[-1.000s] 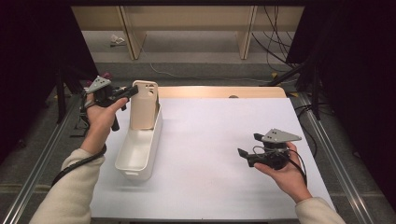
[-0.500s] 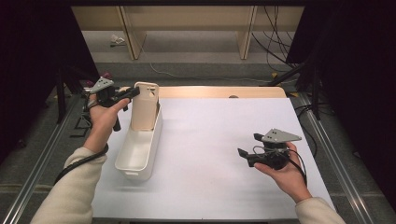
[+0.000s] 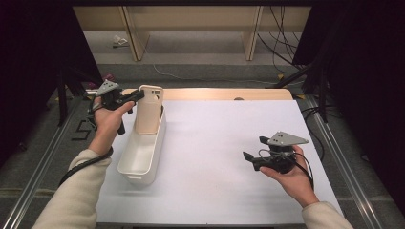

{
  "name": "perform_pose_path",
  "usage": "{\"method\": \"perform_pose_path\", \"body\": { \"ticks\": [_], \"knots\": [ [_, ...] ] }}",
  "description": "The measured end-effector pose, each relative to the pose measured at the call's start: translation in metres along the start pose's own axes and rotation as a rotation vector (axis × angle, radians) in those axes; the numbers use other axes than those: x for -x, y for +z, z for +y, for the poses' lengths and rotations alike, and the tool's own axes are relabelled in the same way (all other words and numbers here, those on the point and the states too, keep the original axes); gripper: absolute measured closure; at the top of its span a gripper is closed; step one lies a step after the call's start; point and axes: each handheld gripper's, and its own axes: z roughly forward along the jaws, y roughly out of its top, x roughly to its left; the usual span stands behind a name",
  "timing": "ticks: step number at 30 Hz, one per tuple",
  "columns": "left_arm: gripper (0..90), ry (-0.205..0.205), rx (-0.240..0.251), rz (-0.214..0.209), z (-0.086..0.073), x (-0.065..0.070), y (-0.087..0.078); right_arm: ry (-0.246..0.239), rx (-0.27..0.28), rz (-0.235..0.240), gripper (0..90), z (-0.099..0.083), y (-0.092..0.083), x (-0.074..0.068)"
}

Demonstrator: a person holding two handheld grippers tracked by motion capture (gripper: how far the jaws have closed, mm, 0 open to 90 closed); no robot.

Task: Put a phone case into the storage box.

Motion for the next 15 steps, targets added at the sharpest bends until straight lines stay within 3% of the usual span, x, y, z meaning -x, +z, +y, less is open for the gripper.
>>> {"method": "perform_pose_path", "body": {
  "ticks": [15],
  "knots": [
    [81.2,-0.014,-0.036,0.013,-0.011,-0.005,0.010,-0.002,-0.002,0.001,16.4,0.000,0.001,0.000]
  ]
}}
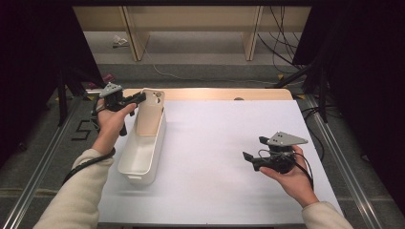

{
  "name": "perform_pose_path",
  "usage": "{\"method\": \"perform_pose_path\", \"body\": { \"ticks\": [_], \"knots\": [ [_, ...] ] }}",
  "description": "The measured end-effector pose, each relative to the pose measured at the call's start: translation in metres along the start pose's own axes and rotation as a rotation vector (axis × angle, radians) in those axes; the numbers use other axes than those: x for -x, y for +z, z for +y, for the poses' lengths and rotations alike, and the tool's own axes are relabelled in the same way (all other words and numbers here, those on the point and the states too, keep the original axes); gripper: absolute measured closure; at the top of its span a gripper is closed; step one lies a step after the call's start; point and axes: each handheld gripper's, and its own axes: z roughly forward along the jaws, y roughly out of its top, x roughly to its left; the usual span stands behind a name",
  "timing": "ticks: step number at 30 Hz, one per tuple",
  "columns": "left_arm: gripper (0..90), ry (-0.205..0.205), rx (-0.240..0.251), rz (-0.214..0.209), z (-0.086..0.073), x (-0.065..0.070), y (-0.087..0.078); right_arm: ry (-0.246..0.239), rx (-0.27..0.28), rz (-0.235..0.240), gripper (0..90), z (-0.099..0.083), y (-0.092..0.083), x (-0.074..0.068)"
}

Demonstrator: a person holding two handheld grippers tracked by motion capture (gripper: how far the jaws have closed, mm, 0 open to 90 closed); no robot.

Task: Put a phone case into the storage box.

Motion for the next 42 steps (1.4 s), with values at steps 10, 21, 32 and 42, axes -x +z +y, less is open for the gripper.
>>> {"method": "perform_pose_path", "body": {
  "ticks": [10,21,32,42],
  "knots": [
    [81.1,-0.016,-0.023,0.017,-0.009,-0.006,0.005,0.000,-0.002,0.000,16.4,0.000,0.000,0.000],
    [80.8,-0.021,-0.039,0.032,-0.012,-0.010,0.007,0.000,-0.004,0.001,16.4,0.000,0.000,0.000],
    [79.3,-0.008,-0.076,0.068,-0.015,-0.012,0.010,0.000,-0.002,0.002,16.4,0.000,0.000,0.000],
    [74.7,0.012,-0.107,0.138,-0.012,-0.010,0.011,-0.001,-0.001,0.002,16.4,0.000,0.000,0.000]
  ]
}}
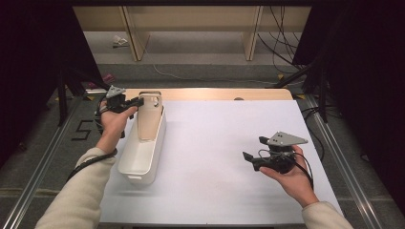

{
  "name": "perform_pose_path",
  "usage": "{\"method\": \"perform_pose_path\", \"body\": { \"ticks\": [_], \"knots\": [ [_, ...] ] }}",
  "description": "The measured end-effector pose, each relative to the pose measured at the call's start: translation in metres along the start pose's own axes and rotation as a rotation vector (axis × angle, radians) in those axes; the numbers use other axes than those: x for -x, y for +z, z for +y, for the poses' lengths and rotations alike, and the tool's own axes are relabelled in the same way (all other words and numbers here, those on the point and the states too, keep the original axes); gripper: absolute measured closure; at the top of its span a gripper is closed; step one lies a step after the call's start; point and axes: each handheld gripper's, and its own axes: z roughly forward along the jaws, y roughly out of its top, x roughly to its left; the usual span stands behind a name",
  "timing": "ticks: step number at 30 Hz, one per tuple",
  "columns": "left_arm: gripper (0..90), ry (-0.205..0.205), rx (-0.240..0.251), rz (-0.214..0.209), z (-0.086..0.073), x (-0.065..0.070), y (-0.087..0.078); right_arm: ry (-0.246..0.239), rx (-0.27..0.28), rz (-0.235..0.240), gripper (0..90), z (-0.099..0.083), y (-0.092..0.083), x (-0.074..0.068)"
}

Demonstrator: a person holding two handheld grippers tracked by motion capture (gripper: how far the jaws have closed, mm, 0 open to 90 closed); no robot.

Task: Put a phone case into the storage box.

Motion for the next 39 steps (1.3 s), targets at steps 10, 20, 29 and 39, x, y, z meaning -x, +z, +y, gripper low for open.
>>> {"method": "perform_pose_path", "body": {
  "ticks": [10,20,29,39],
  "knots": [
    [71.2,0.049,0.006,0.023,0.005,0.003,-0.006,-0.001,-0.001,-0.001,16.4,0.000,0.000,0.000],
    [56.3,0.068,0.043,-0.013,0.009,0.015,-0.026,0.000,-0.001,-0.002,16.4,0.000,0.000,0.000],
    [30.4,0.047,0.026,-0.087,0.008,0.029,-0.046,0.005,0.001,-0.004,16.4,0.000,0.000,0.001],
    [13.4,0.084,-0.010,-0.074,0.001,0.037,-0.059,0.011,0.008,-0.010,16.4,-0.001,0.000,0.002]
  ]
}}
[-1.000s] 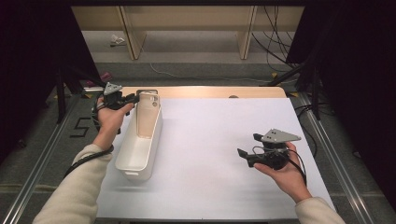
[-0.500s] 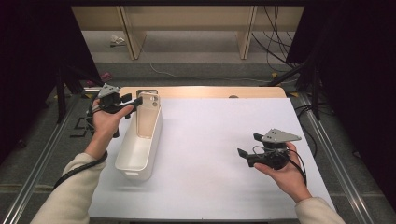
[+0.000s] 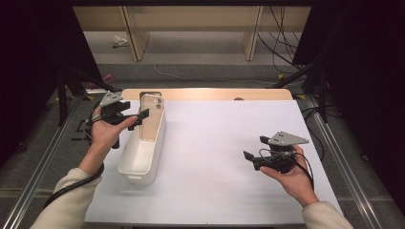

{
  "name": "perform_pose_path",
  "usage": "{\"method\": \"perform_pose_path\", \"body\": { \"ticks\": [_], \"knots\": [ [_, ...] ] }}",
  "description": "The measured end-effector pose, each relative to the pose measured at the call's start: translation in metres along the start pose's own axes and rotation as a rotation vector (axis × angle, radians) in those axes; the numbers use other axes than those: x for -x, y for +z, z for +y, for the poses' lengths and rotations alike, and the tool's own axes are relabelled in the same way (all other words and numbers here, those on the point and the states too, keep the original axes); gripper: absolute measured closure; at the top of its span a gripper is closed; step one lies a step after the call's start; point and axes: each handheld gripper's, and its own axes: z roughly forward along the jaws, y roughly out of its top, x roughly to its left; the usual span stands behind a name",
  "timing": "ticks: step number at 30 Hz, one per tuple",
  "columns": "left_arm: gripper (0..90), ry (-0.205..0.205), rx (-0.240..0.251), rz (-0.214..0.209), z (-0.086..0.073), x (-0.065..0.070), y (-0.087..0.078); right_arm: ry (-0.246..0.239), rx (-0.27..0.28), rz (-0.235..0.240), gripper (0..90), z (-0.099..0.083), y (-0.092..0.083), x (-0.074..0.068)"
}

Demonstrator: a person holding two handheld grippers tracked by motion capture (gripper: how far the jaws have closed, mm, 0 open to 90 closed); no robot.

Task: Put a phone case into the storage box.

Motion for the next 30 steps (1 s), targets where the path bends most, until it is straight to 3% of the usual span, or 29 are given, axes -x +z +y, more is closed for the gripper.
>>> {"method": "perform_pose_path", "body": {
  "ticks": [11,17,30],
  "knots": [
    [5.4,0.003,0.002,-0.030,-0.015,0.015,-0.016,0.006,0.005,-0.005,16.4,0.000,0.000,0.001],
    [4.8,0.001,0.010,-0.061,-0.021,0.024,-0.023,0.004,0.006,-0.007,16.4,0.000,-0.001,0.001],
    [4.4,0.029,0.030,-0.083,-0.030,0.034,-0.038,0.003,0.010,-0.011,16.4,0.000,-0.004,0.002]
  ]
}}
